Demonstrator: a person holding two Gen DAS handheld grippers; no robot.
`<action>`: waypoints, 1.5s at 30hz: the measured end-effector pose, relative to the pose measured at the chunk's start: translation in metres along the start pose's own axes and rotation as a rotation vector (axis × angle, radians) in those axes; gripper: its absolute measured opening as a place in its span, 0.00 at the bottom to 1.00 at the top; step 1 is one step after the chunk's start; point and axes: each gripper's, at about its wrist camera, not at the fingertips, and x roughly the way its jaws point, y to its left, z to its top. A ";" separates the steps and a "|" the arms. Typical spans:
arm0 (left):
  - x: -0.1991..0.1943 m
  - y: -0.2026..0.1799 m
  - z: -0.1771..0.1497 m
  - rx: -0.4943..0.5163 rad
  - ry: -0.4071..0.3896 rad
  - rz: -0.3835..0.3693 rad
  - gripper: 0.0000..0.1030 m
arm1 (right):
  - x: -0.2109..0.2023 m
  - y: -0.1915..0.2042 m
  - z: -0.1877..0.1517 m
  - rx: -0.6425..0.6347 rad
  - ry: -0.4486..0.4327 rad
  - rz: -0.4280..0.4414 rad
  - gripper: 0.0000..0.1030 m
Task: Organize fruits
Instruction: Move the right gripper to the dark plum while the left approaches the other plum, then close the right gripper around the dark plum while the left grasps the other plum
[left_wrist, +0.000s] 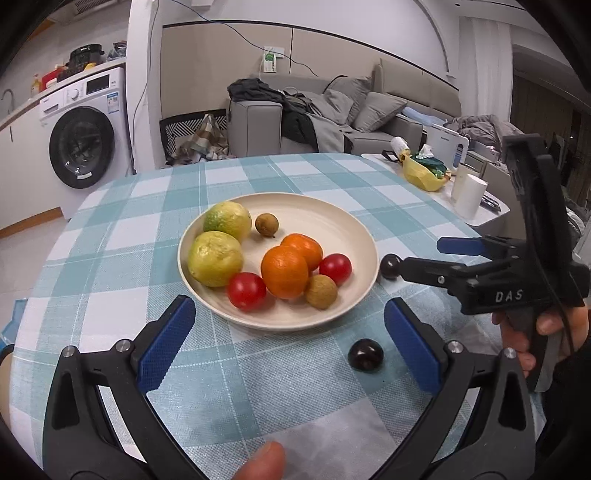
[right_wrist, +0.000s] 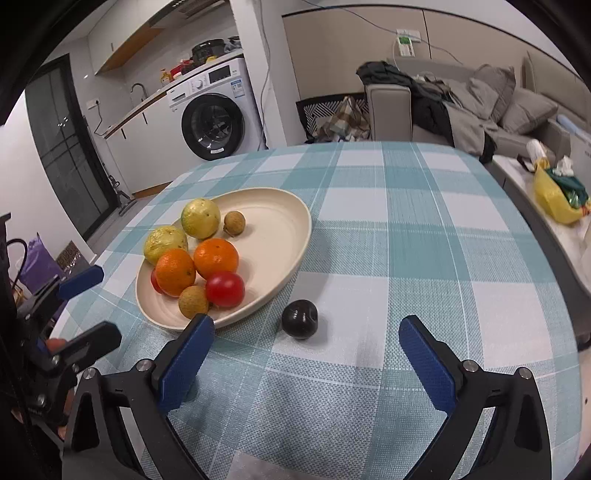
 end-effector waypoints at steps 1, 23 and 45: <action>0.001 -0.001 0.000 0.004 0.011 -0.005 0.99 | 0.001 -0.002 0.000 0.008 0.006 -0.001 0.98; 0.016 -0.019 -0.011 0.080 0.110 -0.111 0.95 | 0.028 0.006 0.001 -0.047 0.109 0.020 0.54; 0.036 -0.032 -0.016 0.150 0.212 -0.138 0.93 | 0.032 0.015 0.002 -0.107 0.120 -0.016 0.29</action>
